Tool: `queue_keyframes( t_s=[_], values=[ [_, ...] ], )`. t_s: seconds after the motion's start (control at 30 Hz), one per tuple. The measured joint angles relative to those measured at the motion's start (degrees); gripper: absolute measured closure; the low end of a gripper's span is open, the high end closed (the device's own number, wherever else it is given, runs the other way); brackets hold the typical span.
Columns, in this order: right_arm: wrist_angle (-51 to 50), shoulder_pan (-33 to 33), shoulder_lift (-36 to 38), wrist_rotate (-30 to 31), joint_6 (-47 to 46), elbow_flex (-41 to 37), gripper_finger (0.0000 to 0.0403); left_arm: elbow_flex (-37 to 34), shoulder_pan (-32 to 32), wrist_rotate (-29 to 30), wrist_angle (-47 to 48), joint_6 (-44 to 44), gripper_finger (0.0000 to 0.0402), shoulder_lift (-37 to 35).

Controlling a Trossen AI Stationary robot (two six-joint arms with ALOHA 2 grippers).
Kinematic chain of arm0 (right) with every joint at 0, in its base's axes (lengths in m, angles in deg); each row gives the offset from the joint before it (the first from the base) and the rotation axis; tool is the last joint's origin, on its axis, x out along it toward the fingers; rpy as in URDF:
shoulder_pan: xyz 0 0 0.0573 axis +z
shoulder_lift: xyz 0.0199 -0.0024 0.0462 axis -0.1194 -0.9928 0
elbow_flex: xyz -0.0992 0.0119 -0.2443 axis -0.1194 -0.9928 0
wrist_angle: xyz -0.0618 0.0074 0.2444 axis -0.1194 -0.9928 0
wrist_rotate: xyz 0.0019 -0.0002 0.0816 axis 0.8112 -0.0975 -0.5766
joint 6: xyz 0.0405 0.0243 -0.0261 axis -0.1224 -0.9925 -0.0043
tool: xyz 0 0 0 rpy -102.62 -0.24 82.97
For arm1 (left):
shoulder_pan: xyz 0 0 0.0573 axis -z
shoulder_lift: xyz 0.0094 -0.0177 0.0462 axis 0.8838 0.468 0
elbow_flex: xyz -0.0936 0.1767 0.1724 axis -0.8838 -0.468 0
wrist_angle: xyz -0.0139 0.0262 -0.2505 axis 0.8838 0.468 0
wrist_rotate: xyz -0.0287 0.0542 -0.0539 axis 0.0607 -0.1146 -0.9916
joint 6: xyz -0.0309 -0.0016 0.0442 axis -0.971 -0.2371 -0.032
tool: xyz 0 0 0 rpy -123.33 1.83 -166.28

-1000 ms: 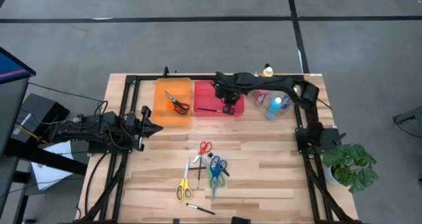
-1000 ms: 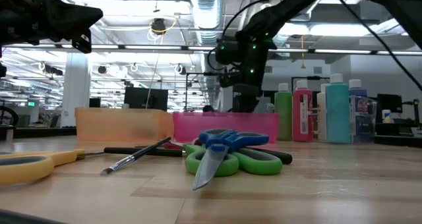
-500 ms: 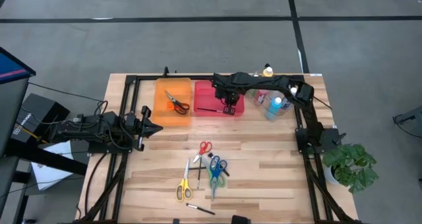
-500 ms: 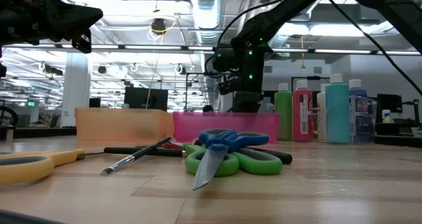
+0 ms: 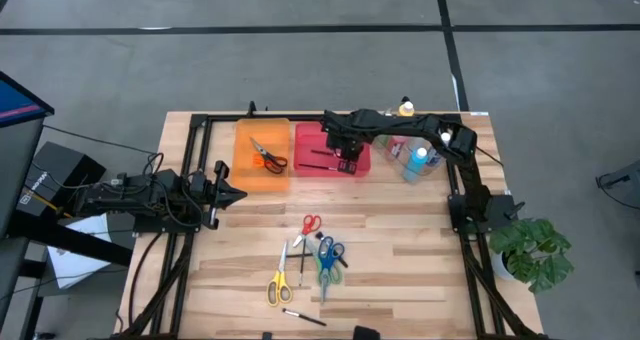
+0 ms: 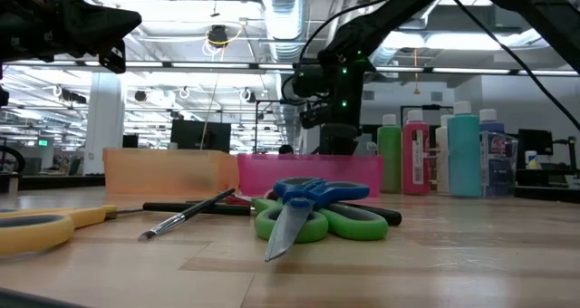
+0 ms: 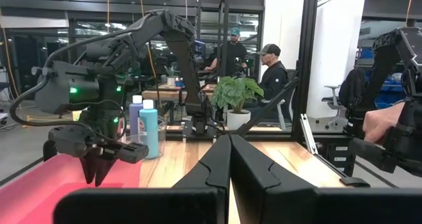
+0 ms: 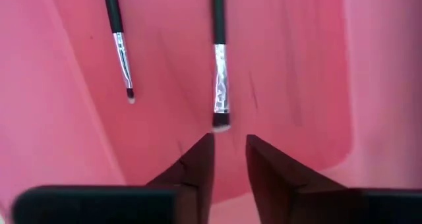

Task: Pick & Place Paint Supplies
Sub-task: Put the black paintbrush into the pink bin

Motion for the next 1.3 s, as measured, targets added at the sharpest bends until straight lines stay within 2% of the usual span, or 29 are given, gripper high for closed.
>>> queue_keyframes(
  t_s=[0.13,0.33,0.53,0.73,0.83,1.03,1.17,1.3],
  values=[
    [-4.53,0.01,0.53,-0.07,-1.96,2.13,0.0263,0.00,0.01,0.01,0.00,-0.02,0.0399,0.00],
    [-17.65,2.56,0.67,-0.24,-7.19,11.26,0.0192,0.00,0.00,0.02,0.00,-0.02,0.0399,0.00],
    [-26.26,9.05,0.76,-0.24,-13.01,18.87,0.0175,0.00,0.01,0.00,0.00,0.00,0.0399,0.00],
    [-28.43,18.76,0.70,-2.44,-15.13,19.63,0.0181,0.00,0.01,0.02,0.00,0.01,0.0399,0.00],
    [-27.25,24.21,0.70,-4.75,-16.43,19.65,0.0185,0.00,0.01,0.01,0.00,-0.01,0.0399,0.00],
    [-21.03,34.85,0.63,-4.83,-18.42,18.50,0.0190,0.00,0.01,-0.01,0.00,0.00,0.0399,0.00],
    [-13.11,40.45,0.63,-4.76,-18.74,18.18,0.0194,0.00,0.01,0.00,-0.01,0.01,0.0399,0.00],
    [-0.40,44.21,0.63,-4.75,-17.61,18.18,0.0199,0.00,-0.01,-0.01,0.00,0.00,0.0399,0.00]
  ],
)
